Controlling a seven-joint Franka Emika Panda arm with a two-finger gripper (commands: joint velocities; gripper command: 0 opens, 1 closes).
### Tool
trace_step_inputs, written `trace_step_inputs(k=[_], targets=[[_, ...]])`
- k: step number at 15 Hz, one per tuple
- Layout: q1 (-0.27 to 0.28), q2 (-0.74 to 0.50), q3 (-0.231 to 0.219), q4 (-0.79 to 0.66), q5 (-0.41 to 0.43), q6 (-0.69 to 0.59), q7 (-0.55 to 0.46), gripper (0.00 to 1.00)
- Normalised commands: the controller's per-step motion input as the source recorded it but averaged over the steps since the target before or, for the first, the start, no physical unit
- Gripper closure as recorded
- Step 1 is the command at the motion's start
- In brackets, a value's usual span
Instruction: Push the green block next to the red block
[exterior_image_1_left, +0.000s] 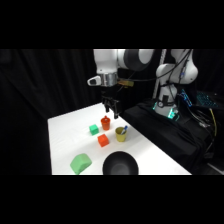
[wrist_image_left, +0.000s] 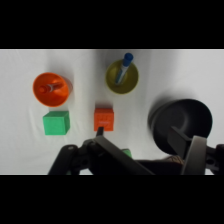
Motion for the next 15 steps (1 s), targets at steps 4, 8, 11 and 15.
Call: trace_step_inputs(k=[4,8,11,15], targets=[[-0.028,0.03,-0.027,0.09,-0.079,-0.01,-0.04,0.0],[-0.118,0.08,-0.111,0.27,-0.166,-0.09,-0.21,0.0],[-0.158,0.18,-0.138,0.39,-0.131,-0.11,-0.29,0.0],[-0.153,0.3,-0.114,0.48,-0.088,-0.09,-0.27,0.0]])
